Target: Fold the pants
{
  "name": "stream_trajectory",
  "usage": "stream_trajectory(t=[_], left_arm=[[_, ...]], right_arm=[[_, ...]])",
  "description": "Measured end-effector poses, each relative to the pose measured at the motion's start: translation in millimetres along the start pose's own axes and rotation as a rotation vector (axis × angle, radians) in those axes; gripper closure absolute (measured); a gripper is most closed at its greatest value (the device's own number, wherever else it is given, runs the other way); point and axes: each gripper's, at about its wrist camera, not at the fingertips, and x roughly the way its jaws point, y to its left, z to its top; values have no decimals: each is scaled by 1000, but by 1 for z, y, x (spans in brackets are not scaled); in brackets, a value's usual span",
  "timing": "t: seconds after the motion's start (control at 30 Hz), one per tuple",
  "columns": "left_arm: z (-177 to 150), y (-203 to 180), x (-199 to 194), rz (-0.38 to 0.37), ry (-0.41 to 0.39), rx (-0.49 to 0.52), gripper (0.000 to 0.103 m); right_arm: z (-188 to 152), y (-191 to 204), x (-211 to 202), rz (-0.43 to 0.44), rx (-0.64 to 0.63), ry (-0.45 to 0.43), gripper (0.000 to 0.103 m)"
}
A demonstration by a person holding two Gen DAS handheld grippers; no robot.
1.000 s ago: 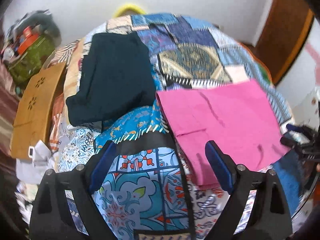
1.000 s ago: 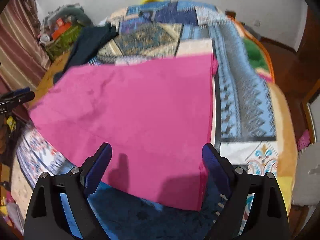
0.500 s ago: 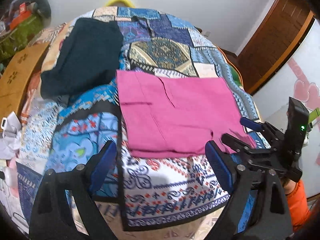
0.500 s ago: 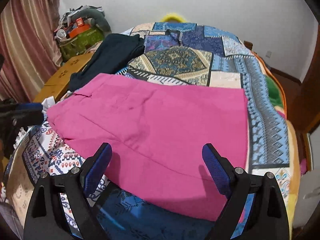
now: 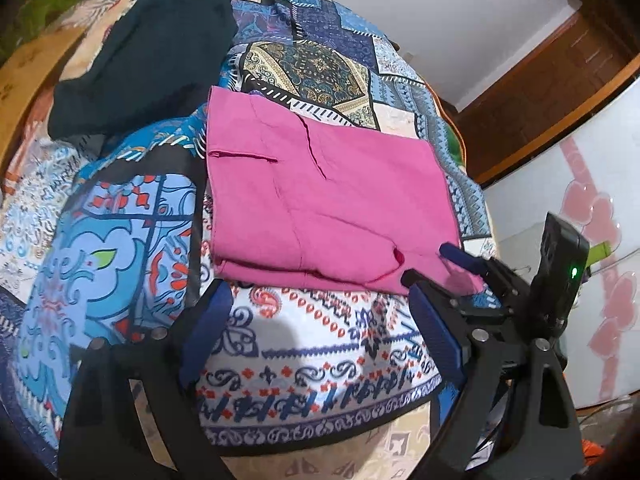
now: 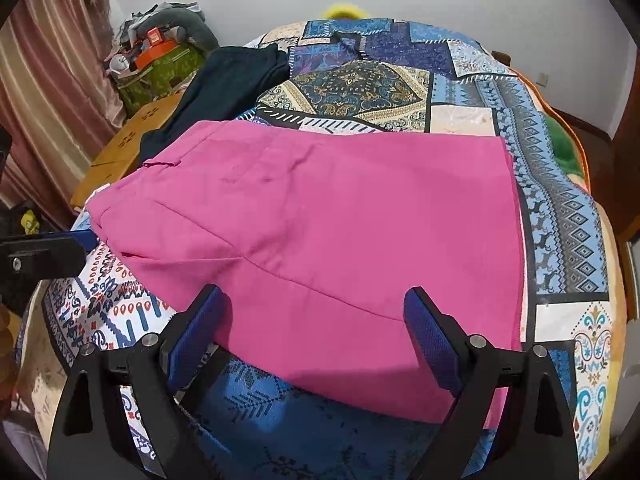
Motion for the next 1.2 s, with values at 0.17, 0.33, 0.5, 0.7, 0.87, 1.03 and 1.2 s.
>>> stream_trajectory(t=[0.17, 0.33, 0.5, 0.7, 0.87, 1.03, 1.2], left_arm=[[16, 4, 13, -41, 15, -60, 20], [34, 12, 23, 34, -13, -142, 74], [34, 7, 12, 97, -91, -96, 84], [36, -3, -27, 224, -201, 44, 85], [33, -6, -59, 355, -290, 154, 86], [32, -20, -58, 428, -315, 247, 86], [37, -47, -54, 408, -349, 321, 86]], right_arm=[[-2, -2, 1, 12, 27, 4, 13], [-2, -1, 0, 1, 25, 1, 13], [-2, 2, -6, 3, 18, -27, 13], [4, 5, -20, 14, 21, -93, 13], [7, 4, -12, 22, 31, -66, 13], [3, 7, -4, 23, 9, -39, 14], [1, 5, -4, 28, 25, -35, 14]])
